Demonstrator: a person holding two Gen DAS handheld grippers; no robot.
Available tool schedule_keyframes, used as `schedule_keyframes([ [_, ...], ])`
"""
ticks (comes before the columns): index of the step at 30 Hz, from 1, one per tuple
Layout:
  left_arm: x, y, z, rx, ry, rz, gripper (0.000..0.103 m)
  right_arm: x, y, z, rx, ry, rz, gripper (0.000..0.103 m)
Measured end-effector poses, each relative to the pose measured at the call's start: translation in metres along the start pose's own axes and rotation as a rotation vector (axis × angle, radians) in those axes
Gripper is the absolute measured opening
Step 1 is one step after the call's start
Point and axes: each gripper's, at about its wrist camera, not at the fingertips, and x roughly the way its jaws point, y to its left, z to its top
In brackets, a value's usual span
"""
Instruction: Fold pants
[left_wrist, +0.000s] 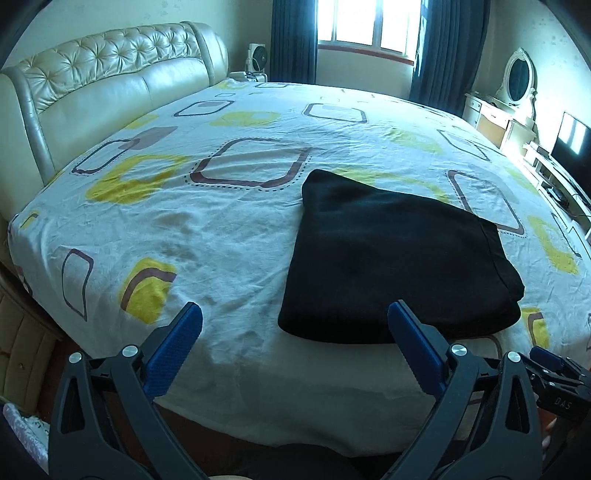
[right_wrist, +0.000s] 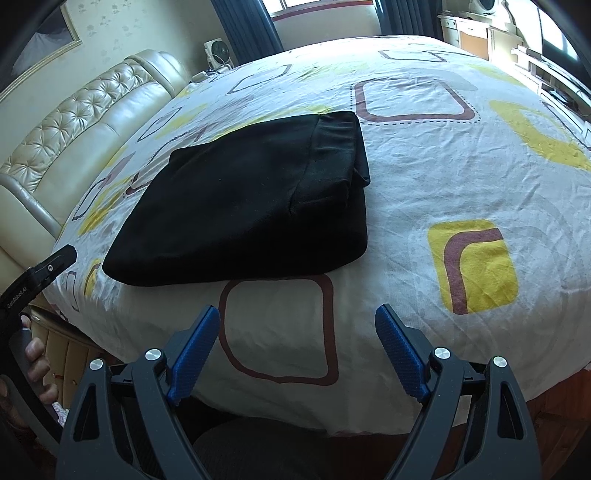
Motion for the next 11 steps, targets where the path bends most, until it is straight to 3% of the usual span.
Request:
schedule_keyframes([
  [2, 0.008, 0.007, 0.010, 0.031, 0.034, -0.042, 0.100, 0.002, -0.004, 0.001, 0.017, 0.016, 0.013, 0.085],
  [4, 0.016, 0.020, 0.024, 0.041, 0.008, -0.044, 0.100, 0.002, -0.007, 0.006, 0.035, 0.022, 0.032, 0.085],
  [7, 0.045, 0.049, 0.053, 0.017, -0.034, 0.029, 0.100, -0.002, -0.015, 0.031, 0.043, -0.015, 0.052, 0.085],
  [11, 0.117, 0.094, 0.102, 0.012, -0.015, 0.182, 0.100, 0.010, -0.037, 0.097, 0.053, -0.110, -0.015, 0.085],
])
